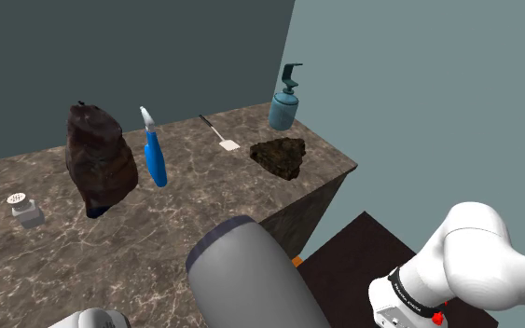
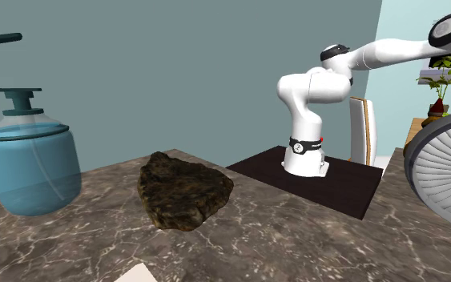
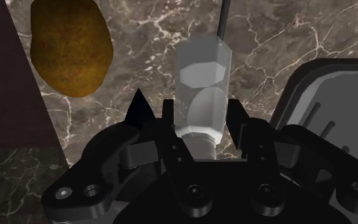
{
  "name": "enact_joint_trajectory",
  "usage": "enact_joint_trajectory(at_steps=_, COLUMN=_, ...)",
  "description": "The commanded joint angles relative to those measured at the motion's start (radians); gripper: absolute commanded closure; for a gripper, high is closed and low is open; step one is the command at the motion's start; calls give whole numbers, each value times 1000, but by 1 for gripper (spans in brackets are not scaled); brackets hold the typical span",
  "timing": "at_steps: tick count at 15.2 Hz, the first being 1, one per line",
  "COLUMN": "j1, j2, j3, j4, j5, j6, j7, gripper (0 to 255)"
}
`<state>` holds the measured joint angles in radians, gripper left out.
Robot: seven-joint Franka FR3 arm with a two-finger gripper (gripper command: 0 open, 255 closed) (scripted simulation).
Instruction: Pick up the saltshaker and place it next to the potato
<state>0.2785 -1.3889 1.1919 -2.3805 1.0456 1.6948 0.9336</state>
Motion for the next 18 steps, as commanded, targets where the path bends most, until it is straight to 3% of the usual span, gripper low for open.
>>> enact_joint_trajectory(at_steps=1, j1=4, j2=-6, j3=23, j4=-15, j5=20, j6=16, j7=-1, gripper=255)
enact_joint_trajectory(at_steps=12, j1=22, j2=-32, j3=154, j4=-76, j5=135, j6=98, j7=-2, gripper=255)
enact_joint_trajectory(at_steps=18, j1=23, j2=-33, j3=158, j4=-77, j5=138, j6=100, j7=-2, gripper=255)
